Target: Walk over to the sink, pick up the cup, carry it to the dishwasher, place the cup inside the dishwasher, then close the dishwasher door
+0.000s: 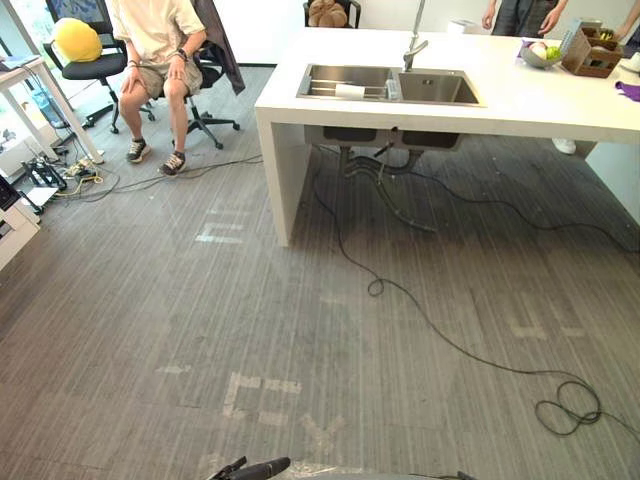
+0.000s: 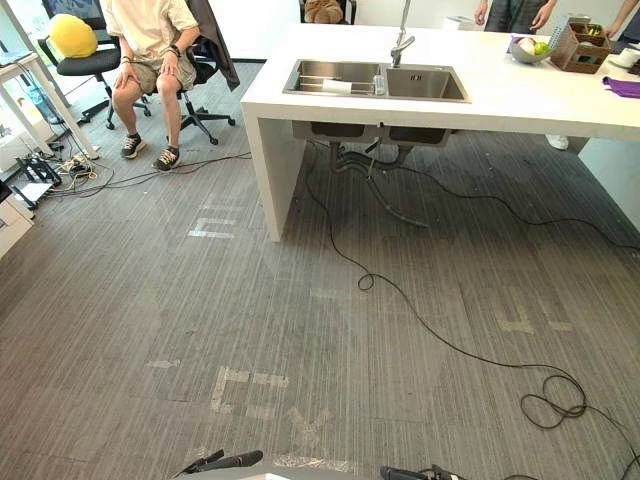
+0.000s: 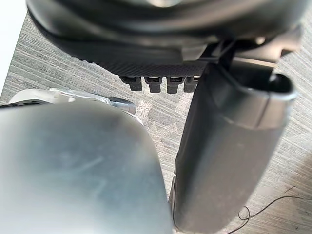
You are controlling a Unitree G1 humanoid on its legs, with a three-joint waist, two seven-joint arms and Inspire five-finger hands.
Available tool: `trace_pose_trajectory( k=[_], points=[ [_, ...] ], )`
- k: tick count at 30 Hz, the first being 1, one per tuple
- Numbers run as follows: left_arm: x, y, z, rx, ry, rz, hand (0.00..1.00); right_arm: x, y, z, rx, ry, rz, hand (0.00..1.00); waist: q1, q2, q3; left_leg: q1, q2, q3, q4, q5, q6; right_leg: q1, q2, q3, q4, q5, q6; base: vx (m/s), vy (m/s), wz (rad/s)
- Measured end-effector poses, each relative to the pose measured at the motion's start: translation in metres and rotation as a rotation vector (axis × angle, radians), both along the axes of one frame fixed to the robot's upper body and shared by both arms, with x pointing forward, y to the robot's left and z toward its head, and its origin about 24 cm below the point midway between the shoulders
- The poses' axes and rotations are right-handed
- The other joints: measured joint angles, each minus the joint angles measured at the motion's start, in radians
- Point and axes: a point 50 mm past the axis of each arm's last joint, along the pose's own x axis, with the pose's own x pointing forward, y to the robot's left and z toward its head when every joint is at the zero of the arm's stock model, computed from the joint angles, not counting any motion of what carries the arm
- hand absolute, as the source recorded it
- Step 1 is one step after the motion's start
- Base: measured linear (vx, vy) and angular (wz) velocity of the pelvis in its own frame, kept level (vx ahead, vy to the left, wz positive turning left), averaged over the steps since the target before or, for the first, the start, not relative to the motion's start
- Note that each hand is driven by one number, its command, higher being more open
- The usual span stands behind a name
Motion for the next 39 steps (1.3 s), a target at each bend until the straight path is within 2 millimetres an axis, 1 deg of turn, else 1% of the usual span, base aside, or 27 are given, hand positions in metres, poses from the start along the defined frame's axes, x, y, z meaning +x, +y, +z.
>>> trace_pose_trajectory(
  k=[3,7,14,16,17,18,19,20,21,22,23,24,25,26,27,28,29,30,31,32,33,34,35,36,37,38,39],
  points=[
    [-0.002,0.000,0.000,-0.010,0.003,0.035,1.00,0.001,0.000,0.000,0.012,-0.013,-0.007,1.00,0.000,-0.001,0.000,0.002,0.000,0.000,0.000,0.000,0.000,0.000,0.000,0.000,0.000,0.000,0.000,-0.05,-0.022,0.00],
    [-0.003,0.000,0.000,-0.023,0.000,0.082,1.00,0.002,0.003,0.000,0.032,-0.022,-0.002,1.00,0.001,-0.009,0.005,0.003,0.000,0.001,-0.001,0.000,0.000,0.000,0.000,0.001,0.000,0.000,0.000,-0.04,-0.019,-0.01],
    [-0.004,0.001,0.000,-0.044,-0.005,0.108,1.00,0.003,0.004,0.000,0.032,-0.049,-0.024,1.00,0.001,-0.015,0.008,0.001,-0.006,-0.006,-0.001,0.000,0.001,-0.001,-0.006,-0.007,0.003,-0.001,0.002,-0.02,-0.010,0.03],
    [-0.003,0.000,0.000,-0.067,-0.010,0.111,1.00,0.004,0.003,0.001,0.024,-0.060,-0.035,1.00,-0.002,-0.015,0.009,-0.001,-0.012,-0.014,0.001,-0.002,0.003,-0.032,-0.021,-0.017,0.085,-0.048,0.010,-0.03,-0.002,0.22],
    [-0.002,0.000,0.001,-0.090,-0.020,0.110,1.00,0.003,0.005,0.001,0.026,-0.084,-0.075,1.00,-0.010,-0.021,0.011,-0.001,-0.027,-0.032,0.007,-0.010,0.020,-0.080,-0.054,-0.040,0.221,-0.123,0.025,-0.02,0.007,0.39],
    [0.000,0.000,0.001,-0.098,-0.027,0.110,1.00,0.003,0.005,0.001,0.027,-0.100,-0.098,1.00,-0.012,-0.025,0.012,0.000,-0.035,-0.033,0.013,-0.016,0.031,-0.101,-0.074,-0.049,0.284,-0.154,0.035,-0.03,0.042,0.44],
    [0.002,0.000,0.002,-0.108,-0.040,0.120,1.00,0.005,0.005,0.002,0.026,-0.130,-0.121,1.00,-0.011,-0.028,0.016,0.001,-0.052,-0.038,0.020,-0.029,0.053,-0.159,-0.114,-0.065,0.424,-0.196,0.062,-0.01,0.060,0.18],
    [0.002,-0.001,0.002,-0.109,-0.043,0.120,1.00,0.006,0.004,0.003,0.025,-0.143,-0.126,1.00,-0.011,-0.027,0.016,0.001,-0.059,-0.036,0.021,-0.032,0.059,-0.196,-0.132,-0.066,0.504,-0.204,0.058,-0.01,0.101,0.06],
    [0.003,0.001,0.002,-0.104,-0.042,0.115,1.00,0.014,0.003,0.005,0.025,-0.191,-0.142,1.00,-0.013,-0.034,0.023,0.009,-0.079,-0.037,0.020,-0.031,0.074,-0.290,-0.179,-0.075,0.693,-0.211,0.034,0.02,0.074,-0.01],
    [0.003,0.002,0.002,-0.102,-0.040,0.117,1.00,0.015,0.003,0.006,0.024,-0.202,-0.146,1.00,-0.017,-0.034,0.027,0.020,-0.084,-0.041,0.019,-0.029,0.082,-0.304,-0.188,-0.074,0.727,-0.214,0.032,0.08,0.060,0.07],
    [0.002,0.002,0.002,-0.101,-0.032,0.119,1.00,0.016,0.002,0.006,0.022,-0.208,-0.148,1.00,-0.024,-0.029,0.032,0.034,-0.084,-0.049,0.020,-0.030,0.085,-0.305,-0.187,-0.072,0.729,-0.227,0.041,0.10,0.017,0.17],
    [0.002,0.001,0.002,-0.099,-0.024,0.116,1.00,0.016,0.002,0.006,0.022,-0.212,-0.152,1.00,-0.029,-0.026,0.031,0.042,-0.074,-0.058,0.026,-0.036,0.081,-0.301,-0.173,-0.075,0.680,-0.238,0.039,0.17,-0.007,0.19],
    [0.005,0.000,0.002,-0.097,-0.025,0.116,1.00,0.016,0.002,0.006,0.026,-0.215,-0.163,1.00,-0.028,-0.021,0.036,0.050,-0.050,-0.063,0.027,-0.046,0.075,-0.303,-0.149,-0.092,0.610,-0.238,0.039,0.14,-0.028,0.13],
    [0.006,0.000,0.002,-0.098,-0.026,0.115,1.00,0.017,0.003,0.006,0.030,-0.219,-0.167,1.00,-0.028,-0.013,0.041,0.057,-0.034,-0.065,0.028,-0.056,0.076,-0.305,-0.132,-0.101,0.576,-0.236,0.036,0.18,-0.073,0.03],
    [0.008,0.000,0.003,-0.100,-0.027,0.112,1.00,0.018,0.003,0.006,0.035,-0.227,-0.169,1.00,-0.028,-0.011,0.056,0.071,0.003,-0.066,0.036,-0.077,0.062,-0.321,-0.095,-0.114,0.512,-0.225,0.033,0.13,-0.082,-0.04],
    [0.009,0.001,0.003,-0.098,-0.026,0.105,1.00,0.019,0.003,0.007,0.039,-0.235,-0.172,1.00,-0.029,-0.011,0.059,0.074,0.029,-0.064,0.046,-0.096,0.048,-0.343,-0.068,-0.114,0.455,-0.191,0.031,0.25,-0.164,-0.05],
    [0.011,0.003,0.003,-0.087,-0.027,0.090,1.00,0.020,0.004,0.007,0.044,-0.246,-0.173,1.00,-0.034,-0.015,0.064,0.083,0.060,-0.064,0.060,-0.123,0.029,-0.370,-0.038,-0.111,0.365,-0.121,0.030,0.19,-0.121,-0.03],
    [0.011,0.004,0.003,-0.079,-0.024,0.080,1.00,0.020,0.004,0.007,0.047,-0.251,-0.178,1.00,-0.038,-0.018,0.068,0.091,0.072,-0.064,0.065,-0.136,0.019,-0.381,-0.030,-0.106,0.318,-0.081,0.030,0.35,-0.232,0.03],
    [0.010,0.007,0.003,-0.065,-0.022,0.074,1.00,0.020,0.007,0.006,0.061,-0.258,-0.194,1.00,-0.047,-0.030,0.076,0.114,0.081,-0.066,0.074,-0.165,0.000,-0.397,-0.024,-0.088,0.221,-0.003,0.044,0.27,-0.186,0.07],
    [0.010,0.012,0.004,-0.058,-0.019,0.076,1.00,0.019,0.011,0.006,0.077,-0.263,-0.214,1.00,-0.049,-0.046,0.085,0.134,0.075,-0.066,0.085,-0.196,-0.014,-0.400,-0.034,-0.071,0.171,0.032,0.050,0.53,-0.358,0.07],
    [0.009,0.015,0.004,-0.053,-0.017,0.077,1.00,0.017,0.012,0.005,0.091,-0.267,-0.248,1.00,-0.048,-0.055,0.098,0.164,0.072,-0.068,0.128,-0.254,-0.034,-0.404,-0.057,-0.063,0.201,0.106,0.023,0.42,-0.288,0.09],
    [0.009,0.012,0.003,-0.060,-0.013,0.079,1.00,0.017,0.010,0.006,0.091,-0.273,-0.260,1.00,-0.054,-0.050,0.095,0.172,0.086,-0.070,0.152,-0.278,-0.035,-0.408,-0.053,-0.070,0.246,0.124,0.003,0.42,-0.293,0.20],
    [0.008,0.004,0.001,-0.077,-0.009,0.084,1.00,0.017,0.005,0.007,0.081,-0.283,-0.269,1.00,-0.061,-0.019,0.093,0.176,0.109,-0.074,0.180,-0.304,-0.044,-0.422,-0.037,-0.082,0.308,0.111,-0.018,0.35,-0.217,0.17],
    [0.009,-0.001,0.000,-0.072,-0.020,0.086,1.00,0.023,0.001,0.008,0.079,-0.294,-0.254,1.00,-0.056,0.008,0.087,0.165,0.138,-0.073,0.251,-0.307,-0.044,-0.429,-0.014,-0.095,0.364,0.062,-0.091,0.35,-0.210,0.11],
    [0.010,-0.002,0.000,-0.072,-0.026,0.093,1.00,0.023,0.000,0.008,0.082,-0.291,-0.248,1.00,-0.055,0.014,0.083,0.150,0.149,-0.073,0.290,-0.302,-0.046,-0.424,-0.005,-0.101,0.368,0.048,-0.112,0.54,-0.334,0.02],
    [0.012,-0.002,0.001,-0.074,-0.035,0.102,1.00,0.025,-0.002,0.009,0.090,-0.291,-0.239,1.00,-0.052,0.023,0.078,0.120,0.166,-0.075,0.365,-0.284,-0.049,-0.408,0.010,-0.113,0.365,0.026,-0.141,0.44,-0.287,0.08],
    [0.014,-0.002,0.001,-0.074,-0.041,0.099,1.00,0.024,-0.002,0.009,0.096,-0.278,-0.237,1.00,-0.052,0.030,0.072,0.097,0.179,-0.080,0.426,-0.268,-0.059,-0.398,0.021,-0.119,0.363,0.007,-0.142,0.51,-0.317,0.11]
  ],
)
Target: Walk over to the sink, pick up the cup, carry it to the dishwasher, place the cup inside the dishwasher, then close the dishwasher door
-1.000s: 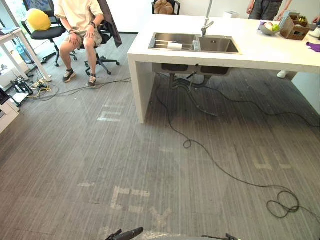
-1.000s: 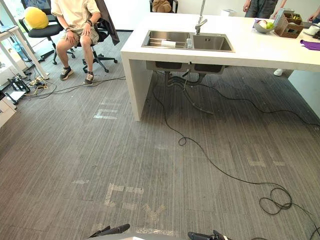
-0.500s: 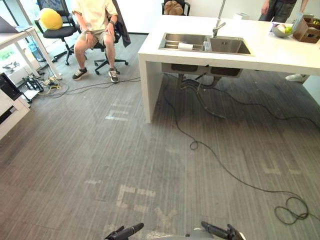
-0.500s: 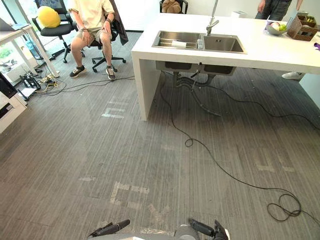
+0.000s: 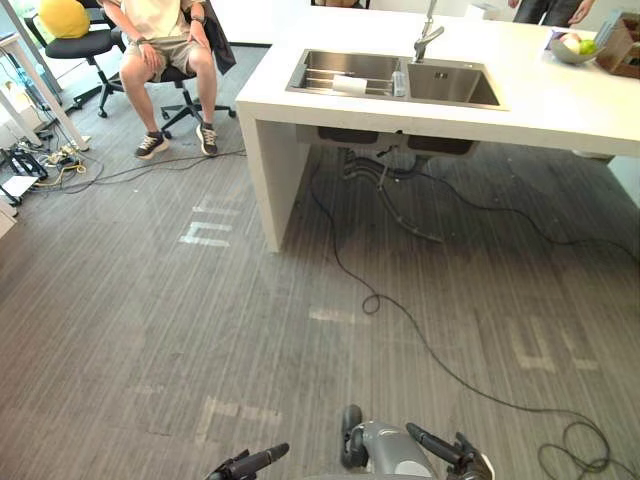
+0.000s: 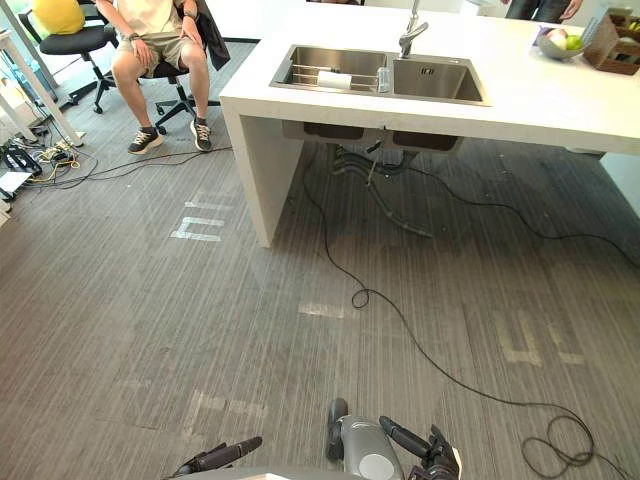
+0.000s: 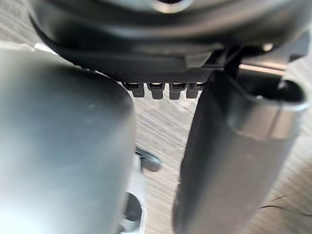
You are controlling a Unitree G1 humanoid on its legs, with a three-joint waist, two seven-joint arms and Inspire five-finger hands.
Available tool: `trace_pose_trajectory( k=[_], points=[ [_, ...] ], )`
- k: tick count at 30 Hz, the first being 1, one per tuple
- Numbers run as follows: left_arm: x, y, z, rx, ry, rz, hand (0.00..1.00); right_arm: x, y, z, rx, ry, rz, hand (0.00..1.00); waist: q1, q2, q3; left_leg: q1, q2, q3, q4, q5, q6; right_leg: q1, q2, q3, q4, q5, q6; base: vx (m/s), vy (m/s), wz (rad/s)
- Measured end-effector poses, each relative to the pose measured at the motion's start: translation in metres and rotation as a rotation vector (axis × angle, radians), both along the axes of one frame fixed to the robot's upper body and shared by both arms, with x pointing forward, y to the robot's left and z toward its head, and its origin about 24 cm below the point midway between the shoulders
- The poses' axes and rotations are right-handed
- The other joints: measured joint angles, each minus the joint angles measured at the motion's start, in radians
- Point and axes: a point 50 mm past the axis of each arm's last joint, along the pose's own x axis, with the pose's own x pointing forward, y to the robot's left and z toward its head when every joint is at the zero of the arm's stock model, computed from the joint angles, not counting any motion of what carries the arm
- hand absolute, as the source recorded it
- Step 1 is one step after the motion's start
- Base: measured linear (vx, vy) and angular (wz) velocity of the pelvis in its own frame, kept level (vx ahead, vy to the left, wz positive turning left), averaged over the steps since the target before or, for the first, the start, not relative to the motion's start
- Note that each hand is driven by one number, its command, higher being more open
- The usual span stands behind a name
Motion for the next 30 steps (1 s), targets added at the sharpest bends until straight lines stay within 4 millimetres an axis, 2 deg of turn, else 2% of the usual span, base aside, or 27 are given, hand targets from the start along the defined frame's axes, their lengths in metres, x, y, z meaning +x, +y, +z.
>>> trace_pose_trajectory(
  k=[2,3,4,5,6,8,9,11,12,13,14,15,16,17,18,19,20,21,22,23,24,25,26,27,28,29,30],
  points=[
    [0.006,-0.002,0.002,0.003,-0.027,-0.006,1.00,-0.002,-0.002,-0.001,0.006,0.024,0.003,1.00,0.000,0.011,-0.008,-0.078,0.014,-0.027,0.187,0.053,-0.041,0.029,0.017,-0.007,-0.005,-0.037,-0.013,0.41,-0.194,0.03],
    [0.010,-0.003,0.002,0.002,-0.047,0.007,1.00,-0.003,-0.004,0.000,0.005,0.042,0.020,1.00,0.000,0.024,-0.017,-0.146,0.028,-0.036,0.345,0.154,-0.066,0.068,0.036,-0.004,-0.023,-0.060,-0.020,0.40,-0.147,-0.04],
    [0.011,-0.004,0.003,0.007,-0.056,0.003,1.00,-0.005,-0.006,0.000,-0.003,0.054,0.044,1.00,0.000,0.034,-0.024,-0.189,0.045,-0.031,0.428,0.236,-0.074,0.103,0.052,-0.003,-0.052,-0.071,-0.031,0.48,-0.133,-0.05],
    [0.012,-0.005,0.003,0.012,-0.062,-0.006,1.00,-0.005,-0.006,0.000,-0.008,0.060,0.059,1.00,0.001,0.032,-0.023,-0.217,0.054,-0.028,0.498,0.277,-0.072,0.134,0.062,0.001,-0.081,-0.073,-0.034,0.39,-0.064,-0.01],
    [0.018,-0.003,0.005,0.036,-0.101,-0.011,1.00,-0.006,-0.007,0.000,-0.010,0.076,0.072,1.00,0.004,0.036,-0.022,-0.305,0.060,-0.007,0.686,0.219,-0.051,0.209,0.077,0.011,-0.140,-0.074,-0.041,0.38,-0.061,-0.01],
    [0.025,-0.003,0.008,0.066,-0.149,-0.021,1.00,-0.006,-0.005,-0.001,-0.007,0.084,0.085,1.00,0.009,0.025,-0.019,-0.376,0.040,0.043,0.758,0.146,-0.033,0.284,0.075,0.026,-0.197,-0.075,-0.046,0.30,-0.061,-0.12],
    [0.032,-0.006,0.011,0.100,-0.201,-0.043,1.00,-0.004,-0.005,-0.001,-0.008,0.081,0.092,1.00,0.021,0.024,-0.018,-0.442,0.025,0.112,0.717,0.083,-0.003,0.342,0.068,0.045,-0.239,-0.057,-0.029,0.39,-0.056,-0.29],
    [0.039,-0.012,0.015,0.170,-0.260,-0.087,1.00,0.002,-0.004,0.000,-0.014,0.074,0.111,1.00,0.037,0.014,-0.012,-0.478,0.011,0.191,0.558,0.032,0.017,0.388,0.051,0.070,-0.263,-0.061,-0.014,0.40,0.003,-0.45],
    [0.051,-0.015,0.022,0.238,-0.331,-0.128,1.00,0.011,-0.001,0.001,-0.015,0.056,0.133,1.00,0.047,-0.006,0.001,-0.482,-0.037,0.228,0.293,0.028,0.014,0.424,0.020,0.095,-0.276,-0.074,0.009,0.35,0.061,-0.45],
    [0.058,-0.018,0.027,0.263,-0.371,-0.148,1.00,0.015,0.000,0.002,-0.013,0.045,0.136,1.00,0.050,-0.014,0.007,-0.481,-0.062,0.228,0.165,0.040,0.006,0.435,0.005,0.105,-0.282,-0.080,0.019,0.34,0.073,-0.41],
    [0.069,-0.022,0.035,0.302,-0.438,-0.180,1.00,0.020,0.001,0.002,-0.014,0.035,0.145,1.00,0.053,-0.015,0.009,-0.477,-0.086,0.217,-0.012,0.088,-0.002,0.447,-0.007,0.116,-0.289,-0.089,0.033,0.27,0.086,-0.33],
    [0.086,-0.030,0.049,0.359,-0.554,-0.224,1.00,0.024,0.001,0.003,-0.023,0.025,0.160,1.00,0.058,0.001,0.006,-0.488,-0.091,0.174,-0.189,0.149,-0.017,0.456,-0.005,0.136,-0.298,-0.103,0.053,0.27,0.109,-0.35],
    [0.094,-0.034,0.057,0.386,-0.616,-0.241,1.00,0.026,0.000,0.004,-0.026,0.019,0.164,1.00,0.059,0.012,0.007,-0.501,-0.084,0.155,-0.221,0.160,-0.022,0.460,-0.001,0.145,-0.297,-0.117,0.061,0.42,0.237,-0.41],
    [0.107,-0.041,0.073,0.448,-0.737,-0.267,1.00,0.026,0.000,0.004,-0.031,0.020,0.171,1.00,0.061,0.032,0.004,-0.524,-0.067,0.135,-0.227,0.192,-0.015,0.474,0.004,0.163,-0.280,-0.165,0.080,0.45,0.303,-0.43],
    [0.118,-0.045,0.090,0.519,-0.850,-0.275,1.00,0.024,0.004,0.003,-0.029,0.024,0.184,1.00,0.062,0.029,0.000,-0.522,-0.078,0.140,-0.192,0.285,0.007,0.477,-0.024,0.183,-0.232,-0.220,0.100,0.38,0.264,-0.46],
    [0.124,-0.045,0.101,0.554,-0.910,-0.268,1.00,0.024,0.005,0.003,-0.032,0.024,0.195,1.00,0.063,0.028,-0.005,-0.522,-0.090,0.148,-0.179,0.319,0.030,0.470,-0.040,0.197,-0.203,-0.247,0.112,0.46,0.287,-0.54],
    [0.139,-0.046,0.132,0.665,-1.075,-0.262,1.00,0.023,0.006,0.002,-0.041,0.030,0.214,1.00,0.060,0.014,-0.015,-0.534,-0.120,0.179,-0.140,0.371,0.077,0.449,-0.090,0.219,-0.140,-0.296,0.149,0.52,0.271,-0.38],
    [0.149,-0.046,0.151,0.716,-1.170,-0.254,1.00,0.021,0.009,0.001,-0.037,0.036,0.209,1.00,0.056,-0.003,-0.021,-0.538,-0.154,0.192,-0.122,0.339,0.093,0.436,-0.128,0.225,-0.109,-0.308,0.172,0.63,0.317,-0.19],
    [0.157,-0.048,0.165,0.742,-1.236,-0.252,1.00,0.020,0.008,0.001,-0.036,0.037,0.192,1.00,0.052,-0.005,-0.023,-0.536,-0.175,0.194,-0.114,0.333,0.107,0.431,-0.148,0.227,-0.084,-0.307,0.174,0.55,0.257,0.27],
    [0.171,-0.051,0.190,0.797,-1.362,-0.261,1.00,0.016,0.006,0.000,-0.040,0.047,0.169,1.00,0.047,-0.011,-0.026,-0.521,-0.213,0.193,-0.092,0.325,0.125,0.431,-0.182,0.222,-0.017,-0.300,0.187,0.42,0.201,0.42],
    [0.177,-0.054,0.207,0.838,-1.454,-0.273,1.00,0.012,0.005,0.000,-0.042,0.052,0.150,1.00,0.049,-0.012,-0.027,-0.490,-0.234,0.188,-0.093,0.308,0.139,0.426,-0.201,0.217,0.057,-0.283,0.216,0.50,0.246,0.47],
    [0.180,-0.058,0.225,0.876,-1.551,-0.286,1.00,0.011,0.006,0.000,-0.041,0.050,0.141,1.00,0.048,-0.014,-0.028,-0.449,-0.251,0.179,-0.105,0.287,0.148,0.406,-0.217,0.212,0.166,-0.252,0.251,0.47,0.225,0.34],
    [0.181,-0.062,0.247,0.914,-1.678,-0.302,1.00,0.007,0.005,0.000,-0.050,0.044,0.129,1.00,0.049,-0.017,-0.038,-0.395,-0.265,0.166,-0.130,0.261,0.152,0.348,-0.237,0.210,0.341,-0.173,0.260,0.64,0.277,0.26],
    [0.178,-0.069,0.271,0.930,-1.825,-0.324,1.00,0.007,0.001,0.001,-0.072,0.023,0.110,1.00,0.050,-0.018,-0.050,-0.318,-0.273,0.155,-0.179,0.237,0.156,0.250,-0.278,0.195,0.575,-0.023,0.251,0.45,0.186,0.14],
    [0.177,-0.071,0.275,0.930,-1.852,-0.326,1.00,0.007,0.001,0.002,-0.074,0.019,0.106,1.00,0.050,-0.018,-0.050,-0.303,-0.275,0.155,-0.186,0.232,0.157,0.229,-0.289,0.187,0.626,-0.013,0.243,0.43,0.147,0.01],
    [0.175,-0.075,0.287,0.930,-1.935,-0.344,1.00,0.009,0.000,0.003,-0.082,-0.005,0.082,1.00,0.045,-0.019,-0.051,-0.242,-0.282,0.150,-0.215,0.223,0.156,0.143,-0.340,0.153,0.804,-0.040,0.195,0.30,0.074,0.01],
    [0.174,-0.081,0.293,0.913,-1.978,-0.362,1.00,0.013,-0.004,0.006,-0.104,-0.031,0.079,1.00,0.029,-0.012,-0.057,-0.192,-0.276,0.139,-0.243,0.215,0.155,0.080,-0.360,0.125,0.890,-0.080,0.143,0.43,0.074,0.09]
  ],
)
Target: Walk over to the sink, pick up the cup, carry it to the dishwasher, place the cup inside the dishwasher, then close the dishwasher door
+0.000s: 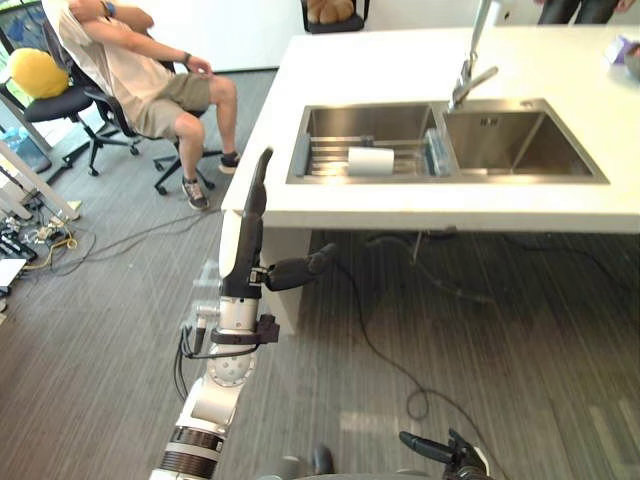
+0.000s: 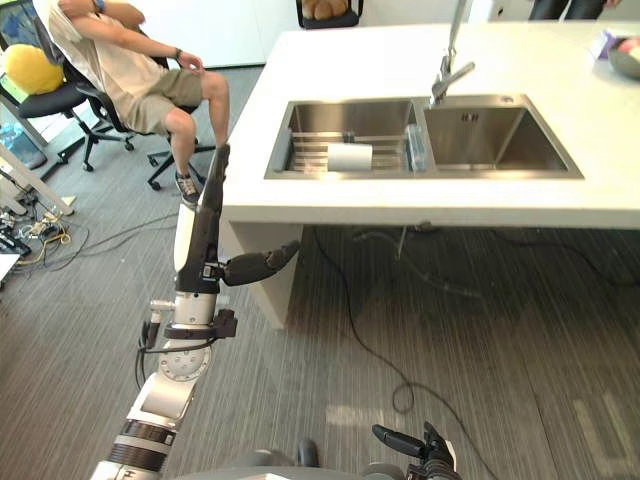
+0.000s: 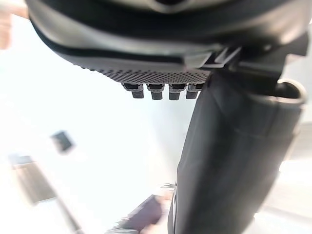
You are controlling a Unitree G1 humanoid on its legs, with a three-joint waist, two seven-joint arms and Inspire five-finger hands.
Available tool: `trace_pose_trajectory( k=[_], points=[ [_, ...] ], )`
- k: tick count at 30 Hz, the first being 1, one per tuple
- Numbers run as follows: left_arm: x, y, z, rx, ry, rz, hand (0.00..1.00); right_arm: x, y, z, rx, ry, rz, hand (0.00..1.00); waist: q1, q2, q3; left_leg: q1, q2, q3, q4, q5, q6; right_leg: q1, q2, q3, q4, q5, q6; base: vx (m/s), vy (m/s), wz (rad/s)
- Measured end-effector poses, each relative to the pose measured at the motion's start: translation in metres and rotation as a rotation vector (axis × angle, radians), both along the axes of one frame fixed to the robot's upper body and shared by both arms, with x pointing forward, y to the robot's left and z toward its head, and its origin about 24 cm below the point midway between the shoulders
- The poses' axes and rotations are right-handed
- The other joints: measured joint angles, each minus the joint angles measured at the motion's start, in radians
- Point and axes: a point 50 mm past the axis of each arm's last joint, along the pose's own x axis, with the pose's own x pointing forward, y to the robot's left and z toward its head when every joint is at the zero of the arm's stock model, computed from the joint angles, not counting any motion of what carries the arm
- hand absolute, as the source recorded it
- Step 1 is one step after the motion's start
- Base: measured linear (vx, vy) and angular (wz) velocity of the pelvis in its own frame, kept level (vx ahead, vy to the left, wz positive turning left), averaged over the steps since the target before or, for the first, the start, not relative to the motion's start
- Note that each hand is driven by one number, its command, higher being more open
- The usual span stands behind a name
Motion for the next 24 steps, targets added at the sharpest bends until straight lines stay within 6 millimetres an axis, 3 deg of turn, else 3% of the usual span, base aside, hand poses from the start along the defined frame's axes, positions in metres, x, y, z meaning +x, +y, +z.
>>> trace_pose_trajectory(
  k=[2,5,6,7,8,9,11,13,16,17,18,19,20,21,23,24],
  points=[
    [0.000,-0.008,0.003,0.021,-0.014,-0.037,1.00,0.004,0.000,0.002,-0.009,-0.020,-0.001,1.00,-0.024,0.003,-0.006,0.055,0.018,-0.010,-0.034,0.000,-0.001,-0.070,0.001,-0.044,-0.028,-0.058,-0.012,0.36,-0.015,0.18],
    [0.004,-0.012,0.004,0.063,0.003,-0.053,1.00,0.012,0.000,0.004,-0.012,-0.047,-0.004,1.00,-0.031,0.015,0.002,0.115,0.073,-0.002,-0.052,-0.020,-0.033,-0.138,0.048,-0.121,-0.282,-0.111,0.001,0.31,-0.139,-0.15],
    [0.007,-0.011,0.006,0.092,0.004,-0.058,1.00,0.012,0.001,0.005,-0.010,-0.046,-0.012,1.00,-0.031,0.021,0.006,0.141,0.111,0.009,-0.052,-0.050,-0.074,-0.152,0.087,-0.147,-0.482,-0.106,0.008,0.30,-0.229,-0.19],
    [0.008,-0.010,0.007,0.105,0.007,-0.063,1.00,0.012,0.002,0.004,-0.007,-0.039,-0.014,1.00,-0.031,0.019,0.005,0.149,0.121,0.013,-0.052,-0.061,-0.090,-0.151,0.101,-0.146,-0.568,-0.092,0.016,0.38,-0.334,-0.20],
    [0.008,-0.008,0.007,0.115,0.014,-0.072,1.00,0.008,0.005,0.003,-0.002,-0.021,-0.010,1.00,-0.031,0.006,-0.001,0.167,0.130,0.020,-0.051,-0.083,-0.114,-0.144,0.115,-0.137,-0.709,-0.041,0.019,0.35,-0.335,-0.23],
    [0.008,-0.007,0.004,0.134,0.030,-0.074,1.00,0.004,0.006,0.002,0.013,0.003,-0.008,1.00,-0.030,-0.008,-0.001,0.194,0.135,0.026,-0.038,-0.120,-0.146,-0.129,0.131,-0.122,-0.774,0.052,-0.063,0.29,-0.278,-0.24],
    [0.010,-0.018,-0.004,0.176,0.085,-0.116,1.00,0.002,-0.006,0.004,-0.013,0.036,0.009,1.00,-0.038,0.046,0.011,0.196,0.202,0.052,-0.019,-0.131,-0.163,-0.104,0.198,-0.120,-0.775,0.054,-0.066,0.23,-0.259,-0.03],
    [0.011,-0.026,-0.010,0.240,0.131,-0.145,1.00,0.000,-0.007,0.003,-0.012,0.066,0.024,1.00,-0.049,0.064,0.012,0.203,0.237,0.057,-0.025,-0.114,-0.166,-0.068,0.241,-0.122,-0.822,0.052,-0.071,0.23,-0.274,0.13],
    [0.014,-0.021,-0.016,0.288,0.201,-0.128,1.00,0.003,-0.005,0.002,-0.003,0.082,0.083,1.00,-0.044,0.063,0.014,0.197,0.270,0.088,0.022,-0.097,-0.173,-0.017,0.303,-0.093,-0.931,0.048,-0.071,0.11,-0.180,-0.20],
    [0.017,-0.016,-0.020,0.301,0.248,-0.104,1.00,0.003,-0.004,0.002,-0.004,0.093,0.115,1.00,-0.029,0.058,0.013,0.168,0.276,0.105,0.091,-0.097,-0.172,-0.006,0.315,-0.072,-0.971,0.055,-0.062,0.04,-0.113,-0.44],
    [0.017,-0.013,-0.025,0.305,0.292,-0.083,1.00,0.003,-0.005,0.002,-0.001,0.103,0.140,1.00,-0.026,0.066,0.011,0.103,0.303,0.101,0.218,-0.094,-0.168,0.031,0.333,-0.069,-1.051,0.075,-0.042,0.10,-0.148,-0.36],
    [0.017,-0.012,-0.027,0.308,0.309,-0.080,1.00,0.003,-0.007,0.002,-0.002,0.108,0.149,1.00,-0.024,0.079,0.010,0.060,0.330,0.100,0.296,-0.093,-0.168,0.049,0.347,-0.068,-1.071,0.078,-0.045,0.14,-0.114,-0.16],
    [0.016,-0.009,-0.029,0.319,0.332,-0.073,1.00,0.001,-0.006,0.002,0.001,0.126,0.167,1.00,-0.023,0.076,0.018,-0.008,0.363,0.104,0.469,-0.090,-0.163,0.039,0.347,-0.054,-0.934,0.023,-0.066,0.27,-0.169,-0.10],
    [0.013,-0.005,-0.034,0.323,0.369,-0.059,1.00,-0.002,-0.008,0.002,-0.002,0.134,0.166,1.00,-0.027,0.084,0.028,-0.066,0.397,0.090,0.637,-0.055,-0.115,0.077,0.371,-0.037,-0.954,-0.033,-0.111,0.21,-0.122,-0.19],
    [0.009,-0.003,-0.041,0.328,0.408,-0.053,1.00,-0.004,-0.011,0.002,-0.014,0.149,0.176,1.00,-0.017,0.089,0.030,-0.116,0.425,0.079,0.737,-0.037,-0.110,0.134,0.391,-0.020,-1.018,-0.015,-0.118,0.17,-0.074,-0.29],
    [0.009,-0.001,-0.042,0.346,0.410,-0.052,1.00,-0.004,-0.010,0.002,-0.013,0.153,0.179,1.00,-0.013,0.086,0.031,-0.132,0.410,0.095,0.709,-0.115,-0.129,0.157,0.386,-0.007,-1.044,-0.006,-0.132,0.17,-0.051,-0.35]
  ],
)
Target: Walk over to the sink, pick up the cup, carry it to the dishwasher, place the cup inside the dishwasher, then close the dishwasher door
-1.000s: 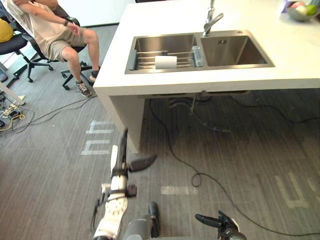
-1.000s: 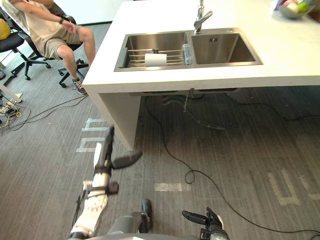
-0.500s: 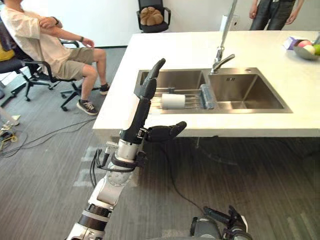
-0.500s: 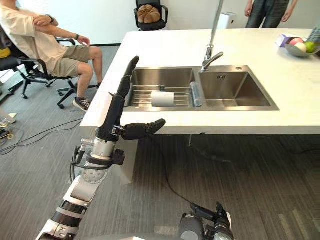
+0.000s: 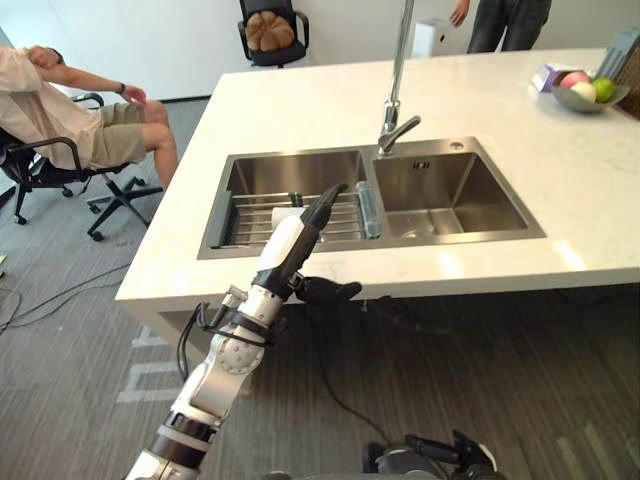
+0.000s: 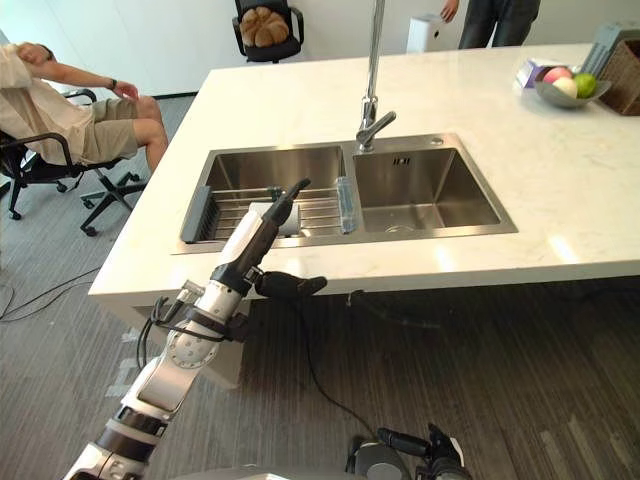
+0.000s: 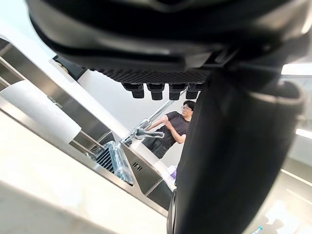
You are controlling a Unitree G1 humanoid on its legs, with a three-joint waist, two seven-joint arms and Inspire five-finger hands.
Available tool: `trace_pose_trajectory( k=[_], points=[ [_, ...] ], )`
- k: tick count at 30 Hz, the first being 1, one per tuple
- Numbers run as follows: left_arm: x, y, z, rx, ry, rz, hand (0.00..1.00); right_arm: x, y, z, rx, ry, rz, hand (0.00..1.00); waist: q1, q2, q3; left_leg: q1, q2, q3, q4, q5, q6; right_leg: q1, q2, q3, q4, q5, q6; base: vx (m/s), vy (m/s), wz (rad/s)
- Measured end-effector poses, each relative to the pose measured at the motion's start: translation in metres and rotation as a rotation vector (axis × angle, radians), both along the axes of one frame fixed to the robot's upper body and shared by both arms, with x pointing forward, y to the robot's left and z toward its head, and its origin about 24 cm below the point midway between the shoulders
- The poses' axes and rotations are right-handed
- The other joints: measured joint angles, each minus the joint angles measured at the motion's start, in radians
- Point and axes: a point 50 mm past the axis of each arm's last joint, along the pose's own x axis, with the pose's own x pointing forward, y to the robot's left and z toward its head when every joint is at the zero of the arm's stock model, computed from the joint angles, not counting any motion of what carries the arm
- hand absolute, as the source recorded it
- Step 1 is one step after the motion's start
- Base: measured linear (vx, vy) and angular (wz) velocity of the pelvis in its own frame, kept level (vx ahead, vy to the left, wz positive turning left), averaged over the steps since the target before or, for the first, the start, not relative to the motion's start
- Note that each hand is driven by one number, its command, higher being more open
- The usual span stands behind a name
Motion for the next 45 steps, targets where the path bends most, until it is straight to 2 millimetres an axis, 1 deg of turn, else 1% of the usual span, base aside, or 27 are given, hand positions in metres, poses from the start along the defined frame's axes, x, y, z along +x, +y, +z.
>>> trace_pose_trajectory(
  k=[1,2,3,4,5,6,7,8,9,10,11,12,15,20,23,26,30,37,40,42,45],
  points=[
    [0.000,0.001,0.001,0.011,-0.008,0.000,1.00,-0.002,0.000,-0.001,0.002,0.007,-0.001,1.00,0.001,-0.007,-0.003,0.002,-0.040,0.019,-0.116,-0.055,-0.016,0.009,-0.013,0.018,-0.018,0.011,-0.006,0.18,-0.060,-0.36],
    [0.000,0.001,0.005,0.017,-0.024,-0.003,1.00,-0.004,0.000,-0.002,0.005,0.012,0.000,1.00,0.002,-0.008,-0.004,0.015,-0.077,0.026,-0.246,-0.062,-0.022,0.010,-0.023,0.027,-0.031,0.028,0.008,0.11,-0.036,-0.36],
    [0.001,0.001,0.007,0.029,-0.038,-0.005,1.00,-0.005,-0.001,-0.002,0.006,0.015,0.002,1.00,0.003,-0.006,-0.006,0.023,-0.096,0.032,-0.333,-0.057,-0.020,0.007,-0.026,0.035,-0.036,0.031,0.010,0.10,0.019,-0.35],
    [0.004,0.002,0.013,0.053,-0.069,-0.008,1.00,-0.006,-0.002,-0.002,0.013,0.019,0.005,1.00,0.005,-0.003,-0.008,0.039,-0.117,0.042,-0.479,-0.026,-0.016,0.008,-0.027,0.044,-0.037,0.039,0.017,0.10,0.048,-0.30],
    [0.007,0.002,0.015,0.069,-0.084,-0.008,1.00,-0.007,-0.002,-0.003,0.015,0.023,0.004,1.00,0.003,-0.002,-0.008,0.062,-0.128,0.042,-0.582,0.017,-0.021,0.013,-0.026,0.048,-0.037,0.042,0.021,0.21,0.116,-0.43],
    [0.011,0.003,0.019,0.098,-0.103,0.000,1.00,-0.008,-0.002,-0.003,0.017,0.023,-0.007,1.00,0.000,0.008,-0.015,0.108,-0.142,0.040,-0.736,0.138,-0.038,0.017,-0.018,0.046,-0.037,0.042,0.024,0.20,0.120,-0.36],
    [0.013,0.004,0.020,0.107,-0.110,0.003,1.00,-0.008,-0.003,-0.003,0.017,0.020,-0.007,1.00,-0.003,0.016,-0.021,0.118,-0.143,0.038,-0.770,0.204,-0.045,0.017,-0.011,0.046,-0.037,0.037,0.031,0.21,0.165,-0.29],
    [0.015,0.006,0.022,0.127,-0.118,0.011,1.00,-0.008,-0.001,-0.003,0.022,0.013,-0.008,1.00,-0.016,0.012,-0.025,0.132,-0.152,0.042,-0.801,0.211,-0.037,0.018,-0.016,0.047,-0.038,0.036,0.037,0.12,0.148,0.03],
    [0.020,0.008,0.025,0.150,-0.130,0.018,1.00,-0.008,0.002,-0.003,0.031,-0.001,-0.011,1.00,-0.031,0.002,-0.028,0.131,-0.167,0.030,-0.817,0.216,-0.034,0.017,-0.027,0.047,-0.042,0.036,0.054,0.10,0.146,0.13],
    [0.022,0.009,0.026,0.159,-0.131,0.024,1.00,-0.009,0.003,-0.003,0.034,-0.001,-0.015,1.00,-0.033,-0.002,-0.031,0.131,-0.174,0.028,-0.825,0.218,-0.031,0.017,-0.032,0.046,-0.047,0.036,0.056,0.07,0.127,0.21],
    [0.026,0.013,0.028,0.181,-0.130,0.038,1.00,-0.009,0.004,-0.004,0.037,-0.001,-0.014,1.00,-0.038,-0.007,-0.033,0.131,-0.186,0.023,-0.839,0.222,-0.025,0.021,-0.042,0.044,-0.062,0.036,0.065,0.05,0.115,0.18],
    [0.028,0.017,0.028,0.200,-0.123,0.051,1.00,-0.009,0.004,-0.004,0.038,0.000,-0.014,1.00,-0.041,-0.007,-0.034,0.133,-0.197,0.015,-0.846,0.225,-0.021,0.031,-0.051,0.039,-0.079,0.039,0.072,0.05,0.109,0.20],
    [0.029,0.024,0.026,0.235,-0.093,0.073,1.00,-0.012,0.004,-0.005,0.040,0.024,-0.014,1.00,-0.037,-0.009,-0.034,0.156,-0.208,0.004,-0.864,0.226,-0.020,0.068,-0.058,0.025,-0.115,0.048,0.086,0.04,0.071,0.17],
    [0.031,0.028,0.019,0.321,-0.036,0.073,1.00,-0.011,0.004,-0.005,0.041,0.046,-0.007,1.00,-0.041,-0.009,-0.042,0.163,-0.207,-0.005,-0.889,0.234,-0.016,0.077,-0.052,0.013,-0.141,0.055,0.092,0.00,0.002,0.04],
    [0.036,0.031,0.013,0.352,0.029,0.075,1.00,-0.011,0.005,-0.005,0.035,0.051,-0.010,1.00,-0.042,-0.013,-0.045,0.162,-0.205,-0.008,-0.892,0.236,-0.017,0.080,-0.049,0.010,-0.153,0.060,0.097,0.01,-0.003,0.01],
    [0.042,0.035,0.010,0.372,0.067,0.100,1.00,-0.011,0.006,-0.006,0.034,0.063,0.003,1.00,-0.042,-0.020,-0.048,0.157,-0.205,-0.010,-0.893,0.236,-0.017,0.085,-0.047,0.009,-0.170,0.068,0.096,0.04,-0.006,0.02],
    [0.047,0.042,0.013,0.392,0.081,0.140,1.00,-0.011,0.009,-0.006,0.034,0.076,0.017,1.00,-0.042,-0.034,-0.057,0.156,-0.203,-0.010,-0.893,0.235,-0.017,0.090,-0.043,0.013,-0.185,0.076,0.099,0.02,-0.003,-0.01],
    [0.053,0.043,0.014,0.404,0.089,0.152,1.00,-0.006,0.011,-0.005,0.031,0.062,0.031,1.00,-0.043,-0.037,-0.059,0.157,-0.204,0.001,-0.893,0.236,-0.017,0.100,-0.039,0.027,-0.223,0.104,0.098,-0.01,0.001,-0.06],
    [0.061,0.043,0.019,0.417,0.083,0.163,1.00,-0.006,0.012,-0.005,0.032,0.067,0.040,1.00,-0.043,-0.038,-0.060,0.157,-0.205,0.007,-0.894,0.237,-0.016,0.102,-0.039,0.035,-0.232,0.113,0.098,-0.01,-0.002,-0.06],
    [0.070,0.041,0.025,0.474,0.069,0.173,1.00,-0.006,0.012,-0.005,0.035,0.071,0.038,1.00,-0.044,-0.039,-0.060,0.157,-0.206,0.010,-0.894,0.237,-0.015,0.101,-0.040,0.039,-0.234,0.115,0.099,0.00,0.000,-0.04],
    [0.076,0.042,0.030,0.558,0.068,0.161,1.00,-0.006,0.012,-0.005,0.042,0.074,0.038,1.00,-0.056,-0.039,-0.060,0.157,-0.208,0.018,-0.894,0.237,-0.015,0.100,-0.039,0.047,-0.241,0.121,0.099,0.02,0.002,-0.08]
  ],
)
